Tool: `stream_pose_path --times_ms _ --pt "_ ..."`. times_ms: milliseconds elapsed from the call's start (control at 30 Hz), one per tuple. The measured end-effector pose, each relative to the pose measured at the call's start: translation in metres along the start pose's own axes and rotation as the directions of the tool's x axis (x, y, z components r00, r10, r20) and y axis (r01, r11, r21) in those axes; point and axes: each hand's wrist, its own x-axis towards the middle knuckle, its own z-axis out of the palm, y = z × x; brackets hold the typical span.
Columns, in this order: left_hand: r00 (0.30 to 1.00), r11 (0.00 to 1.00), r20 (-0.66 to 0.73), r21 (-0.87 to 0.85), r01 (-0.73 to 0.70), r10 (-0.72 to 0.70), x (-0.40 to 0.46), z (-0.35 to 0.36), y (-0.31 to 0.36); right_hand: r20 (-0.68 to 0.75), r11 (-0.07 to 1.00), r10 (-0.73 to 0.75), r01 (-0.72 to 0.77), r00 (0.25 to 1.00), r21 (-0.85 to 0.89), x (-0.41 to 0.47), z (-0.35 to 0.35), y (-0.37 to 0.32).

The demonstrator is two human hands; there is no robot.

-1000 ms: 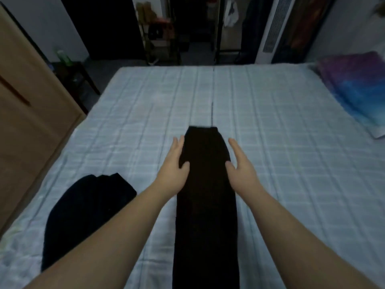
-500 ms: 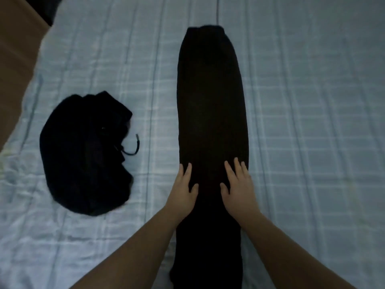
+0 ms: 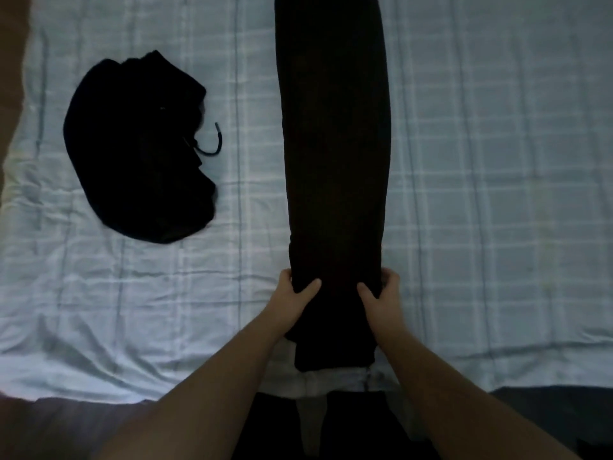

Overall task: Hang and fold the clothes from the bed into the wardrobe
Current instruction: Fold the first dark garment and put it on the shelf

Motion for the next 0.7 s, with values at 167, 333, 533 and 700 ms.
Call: stream_pose_path --times_ms 167,333,533,700 --pt "0.977 0.995 0.185 0.006 0.103 -0.103 -0.019 -0.014 -0.013 0.292 0.935 0.231 -0.294 0.928 0.197 -0.025 -0.021 0.016" --pt "0.960 0.963 0.232 -0.180 0.199 -0.155 -0.050 -0.015 -0.021 0.430 0.860 0.190 -0.361 0.883 0.361 -0.053 -0.041 0.006" --pt "0.987 0.992 0.118 -0.043 0.115 -0.110 -0.054 0.003 -0.055 0.223 0.953 0.202 -0.244 0.954 0.181 -0.046 -0.032 0.052" --pt "0.998 0.931 -0.065 0.365 0.018 0.007 -0.051 0.011 -0.067 0.031 0.968 0.109 -0.098 0.994 -0.232 -0.047 -0.024 0.055"
